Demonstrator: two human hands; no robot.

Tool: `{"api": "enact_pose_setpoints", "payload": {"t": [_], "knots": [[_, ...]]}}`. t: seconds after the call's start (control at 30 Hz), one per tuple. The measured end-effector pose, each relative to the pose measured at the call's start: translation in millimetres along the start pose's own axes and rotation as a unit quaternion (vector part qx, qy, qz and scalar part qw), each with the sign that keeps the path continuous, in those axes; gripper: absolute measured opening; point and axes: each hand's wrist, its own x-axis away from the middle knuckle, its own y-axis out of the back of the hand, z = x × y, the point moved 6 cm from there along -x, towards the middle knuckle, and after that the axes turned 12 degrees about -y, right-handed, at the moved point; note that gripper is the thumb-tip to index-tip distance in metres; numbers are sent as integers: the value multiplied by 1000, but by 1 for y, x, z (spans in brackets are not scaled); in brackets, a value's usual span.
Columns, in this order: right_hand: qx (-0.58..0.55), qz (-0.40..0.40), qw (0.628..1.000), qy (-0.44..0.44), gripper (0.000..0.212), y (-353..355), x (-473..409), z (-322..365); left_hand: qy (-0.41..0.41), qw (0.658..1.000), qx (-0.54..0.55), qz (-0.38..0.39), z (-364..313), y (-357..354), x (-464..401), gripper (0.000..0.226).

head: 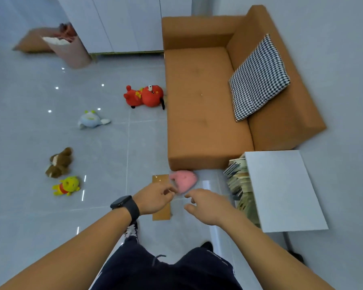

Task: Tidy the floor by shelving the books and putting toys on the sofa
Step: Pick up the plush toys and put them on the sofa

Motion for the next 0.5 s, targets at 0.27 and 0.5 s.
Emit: {"api": "enact_pose_setpoints", "payload": {"t": [0.27,0.5], "knots": [[-16,10,998,-61,46,-29,-74,145,-20,999,5,37,135,88,35,29],[-88,-53,987,-120,37,-18,-93,215,-55,996,-29,63,185,176,36,28]]}}
